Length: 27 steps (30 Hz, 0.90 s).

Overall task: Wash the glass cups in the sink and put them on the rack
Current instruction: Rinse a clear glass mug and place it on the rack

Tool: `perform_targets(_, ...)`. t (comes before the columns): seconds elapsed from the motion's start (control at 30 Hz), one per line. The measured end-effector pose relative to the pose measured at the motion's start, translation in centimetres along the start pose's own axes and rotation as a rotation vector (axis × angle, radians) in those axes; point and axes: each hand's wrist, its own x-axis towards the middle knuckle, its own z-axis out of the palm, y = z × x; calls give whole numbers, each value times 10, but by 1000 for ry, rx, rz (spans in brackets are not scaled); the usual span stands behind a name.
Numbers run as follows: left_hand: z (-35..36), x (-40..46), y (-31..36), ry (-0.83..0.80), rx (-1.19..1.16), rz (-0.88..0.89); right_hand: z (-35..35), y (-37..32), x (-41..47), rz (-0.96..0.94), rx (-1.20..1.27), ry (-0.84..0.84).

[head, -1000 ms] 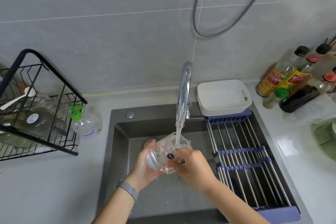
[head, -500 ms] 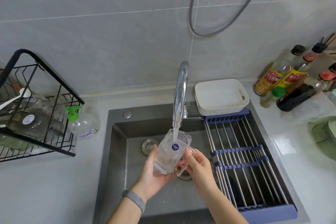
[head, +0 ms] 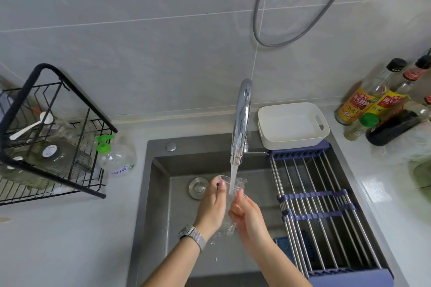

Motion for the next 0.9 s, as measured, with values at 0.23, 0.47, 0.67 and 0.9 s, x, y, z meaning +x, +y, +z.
perform_targets(0.23, -23, 32, -1, -311, -524, -498, -6, -15, -10, 45, 119, -105)
perform_targets(0.47, -17, 20, 19, -277, -166, -275, -11, -23, 1, -79, -208, 204)
perform_targets(0.67, 12, 16, 17, 44, -393, -374, 2, -17, 2, -291, -453, 439)
perform_targets(0.9, 8, 5, 30, 266, -128, -216, 9, -14, -1, -258, -532, 384)
